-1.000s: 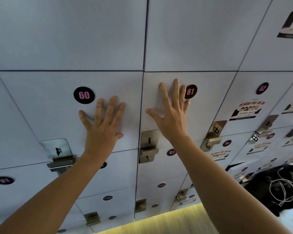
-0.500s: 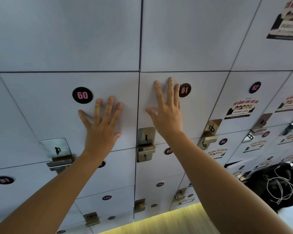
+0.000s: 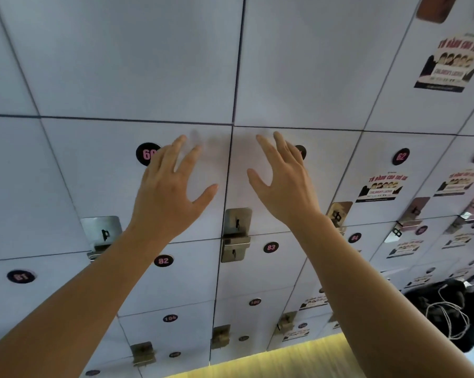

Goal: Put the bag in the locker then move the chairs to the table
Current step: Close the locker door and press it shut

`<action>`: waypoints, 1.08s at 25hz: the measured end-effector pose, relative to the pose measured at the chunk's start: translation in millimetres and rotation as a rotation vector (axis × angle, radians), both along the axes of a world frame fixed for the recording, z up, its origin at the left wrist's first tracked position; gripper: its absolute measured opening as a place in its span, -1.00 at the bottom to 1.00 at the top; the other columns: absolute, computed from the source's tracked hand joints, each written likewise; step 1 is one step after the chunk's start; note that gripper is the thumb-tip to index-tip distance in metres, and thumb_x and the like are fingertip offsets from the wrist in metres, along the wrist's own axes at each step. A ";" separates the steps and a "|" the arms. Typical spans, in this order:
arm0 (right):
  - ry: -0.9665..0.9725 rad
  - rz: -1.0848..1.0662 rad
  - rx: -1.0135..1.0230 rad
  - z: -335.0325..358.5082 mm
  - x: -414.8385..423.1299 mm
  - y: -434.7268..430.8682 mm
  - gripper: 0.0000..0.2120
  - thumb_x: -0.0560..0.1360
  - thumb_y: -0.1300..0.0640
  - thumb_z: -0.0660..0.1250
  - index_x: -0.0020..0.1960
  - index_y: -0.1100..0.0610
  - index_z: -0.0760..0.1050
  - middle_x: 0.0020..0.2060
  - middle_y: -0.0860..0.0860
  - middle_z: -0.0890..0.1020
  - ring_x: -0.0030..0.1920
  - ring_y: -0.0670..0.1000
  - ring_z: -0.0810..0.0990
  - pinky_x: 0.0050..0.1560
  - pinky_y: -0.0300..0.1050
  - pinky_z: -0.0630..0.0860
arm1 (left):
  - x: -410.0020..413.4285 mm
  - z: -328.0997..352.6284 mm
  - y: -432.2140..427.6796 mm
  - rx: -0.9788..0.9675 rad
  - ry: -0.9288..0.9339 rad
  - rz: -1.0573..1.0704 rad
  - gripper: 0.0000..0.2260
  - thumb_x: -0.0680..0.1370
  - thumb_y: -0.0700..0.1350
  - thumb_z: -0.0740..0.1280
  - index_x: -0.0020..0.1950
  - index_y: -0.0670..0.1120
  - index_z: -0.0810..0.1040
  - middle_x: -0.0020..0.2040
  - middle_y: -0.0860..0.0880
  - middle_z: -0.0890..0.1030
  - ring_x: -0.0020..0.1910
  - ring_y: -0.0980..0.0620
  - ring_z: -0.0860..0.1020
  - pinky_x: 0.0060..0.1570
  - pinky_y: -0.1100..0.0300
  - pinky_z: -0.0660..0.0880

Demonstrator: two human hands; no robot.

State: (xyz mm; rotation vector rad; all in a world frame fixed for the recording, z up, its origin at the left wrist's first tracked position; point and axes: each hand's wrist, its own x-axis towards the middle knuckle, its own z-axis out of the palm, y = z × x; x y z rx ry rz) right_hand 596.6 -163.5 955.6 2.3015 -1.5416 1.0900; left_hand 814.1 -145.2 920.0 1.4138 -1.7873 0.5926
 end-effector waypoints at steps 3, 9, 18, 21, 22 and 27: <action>0.046 0.045 -0.042 5.8 11.8 11.9 -0.35 0.56 -0.12 0.26 0.56 -0.01 0.12 0.57 0.14 0.10 0.56 0.15 0.04 0.48 0.06 0.08 | 7.4 11.3 23.0 0.055 0.026 0.039 -0.30 0.51 0.33 0.22 0.52 -0.07 0.33 0.54 -0.16 0.30 0.45 -0.21 0.29 0.29 -0.16 0.43; -0.025 0.238 -0.069 1.5 38.9 11.9 -0.32 0.52 -0.17 0.26 0.55 -0.04 0.11 0.57 0.14 0.13 0.55 0.16 0.09 0.49 0.12 0.16 | 24.7 19.7 66.7 0.106 0.149 0.160 -0.25 0.47 0.38 0.22 0.55 0.00 0.27 0.57 -0.07 0.23 0.48 -0.16 0.23 0.28 -0.18 0.44; -0.127 0.488 0.026 -1.8 38.5 -1.8 -0.37 0.54 -0.15 0.27 0.54 -0.08 0.15 0.57 0.11 0.12 0.54 0.13 0.07 0.47 0.11 0.18 | 0.4 12.6 103.0 0.175 0.297 0.342 -0.26 0.46 0.36 0.23 0.56 0.03 0.25 0.57 -0.02 0.25 0.50 -0.07 0.21 0.30 0.01 0.36; -0.193 0.529 0.087 -6.7 25.3 -5.9 -0.38 0.55 -0.15 0.27 0.54 -0.11 0.14 0.57 0.06 0.13 0.54 0.09 0.08 0.42 -0.04 0.14 | -12.8 4.2 110.3 0.213 0.339 0.368 -0.32 0.51 0.28 0.31 0.55 0.02 0.26 0.51 -0.03 0.34 0.47 -0.05 0.29 0.29 0.12 0.30; -0.219 0.536 0.109 -8.5 18.9 -6.2 -0.38 0.55 -0.14 0.27 0.54 -0.11 0.14 0.57 0.05 0.13 0.54 0.07 0.08 0.39 -0.10 0.10 | -16.5 2.9 111.9 0.217 0.346 0.368 -0.33 0.51 0.25 0.31 0.55 0.02 0.27 0.49 -0.03 0.37 0.44 -0.05 0.32 0.27 0.14 0.30; -0.305 0.457 0.193 -25.5 -16.0 -10.0 -0.41 0.56 -0.10 0.27 0.54 -0.11 0.16 0.55 0.00 0.20 0.54 0.01 0.12 0.33 -0.21 0.07 | -33.0 -2.7 96.5 0.278 0.287 0.264 -0.38 0.52 0.24 0.31 0.51 0.02 0.32 0.34 -0.06 0.49 0.31 -0.08 0.47 0.20 -0.04 0.48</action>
